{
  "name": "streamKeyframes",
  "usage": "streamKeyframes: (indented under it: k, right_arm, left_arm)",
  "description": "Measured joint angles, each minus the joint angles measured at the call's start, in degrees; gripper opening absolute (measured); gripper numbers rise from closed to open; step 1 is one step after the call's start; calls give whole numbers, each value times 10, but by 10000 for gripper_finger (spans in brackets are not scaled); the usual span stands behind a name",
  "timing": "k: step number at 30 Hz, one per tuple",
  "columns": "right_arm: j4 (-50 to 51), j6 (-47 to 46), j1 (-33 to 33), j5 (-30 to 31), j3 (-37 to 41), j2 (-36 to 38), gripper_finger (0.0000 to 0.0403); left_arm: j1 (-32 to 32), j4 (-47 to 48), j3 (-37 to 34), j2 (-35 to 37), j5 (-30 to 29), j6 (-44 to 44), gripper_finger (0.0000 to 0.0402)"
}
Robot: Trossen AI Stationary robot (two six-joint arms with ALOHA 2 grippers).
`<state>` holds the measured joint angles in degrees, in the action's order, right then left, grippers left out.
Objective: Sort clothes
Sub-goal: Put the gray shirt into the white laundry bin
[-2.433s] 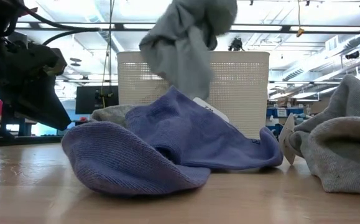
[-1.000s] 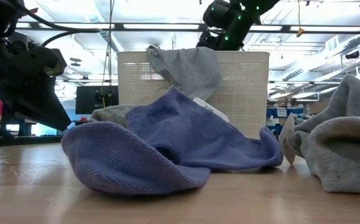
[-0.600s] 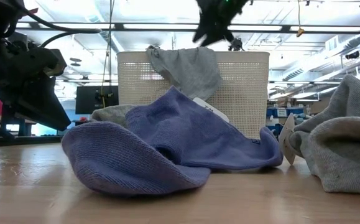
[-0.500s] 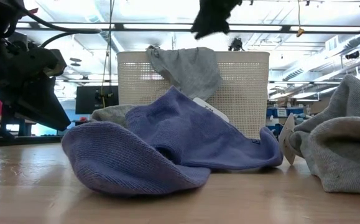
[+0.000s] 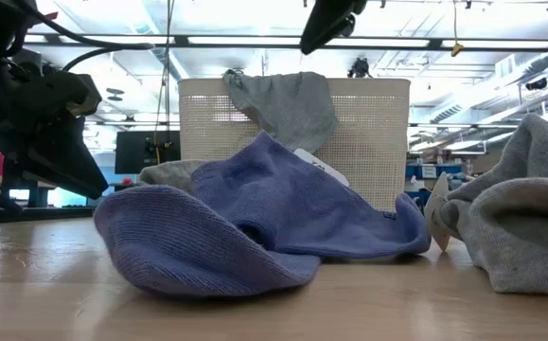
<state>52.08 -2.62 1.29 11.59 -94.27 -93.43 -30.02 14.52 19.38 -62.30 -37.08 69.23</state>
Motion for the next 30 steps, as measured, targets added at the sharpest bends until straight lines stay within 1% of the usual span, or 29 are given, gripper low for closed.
streamKeyframes:
  k: [1,5,6,11,13,17,20,24,27,30]
  right_arm:
    - [6,-7,10,13,8,0,122]
    - [20,-37,50,113,49,0,115]
    - [23,-50,58,125,59,0,114]
    - [16,-153,88,139,123,0,115]
    - [8,-196,98,147,149,0,116]
    - [-33,-266,123,200,210,0,116]
    - [-122,-276,135,235,259,0,116]
    - [-281,-250,131,247,317,0,116]
    - [-414,-202,116,249,355,0,116]
    - [-539,-145,98,249,376,0,114]
  left_arm:
    - [0,1,0,0,0,0,136]
    - [0,1,0,0,0,0,136]
    - [0,1,0,0,0,0,136]
    - [0,1,0,0,0,-3,136]
    - [0,-1,0,0,0,-21,136]
    - [0,-30,0,0,0,-74,136]
    - [0,-63,0,0,0,-124,136]
    - [0,-97,0,0,0,-171,136]
    - [0,-113,0,0,0,-193,136]
    - [0,-130,0,0,0,-210,136]
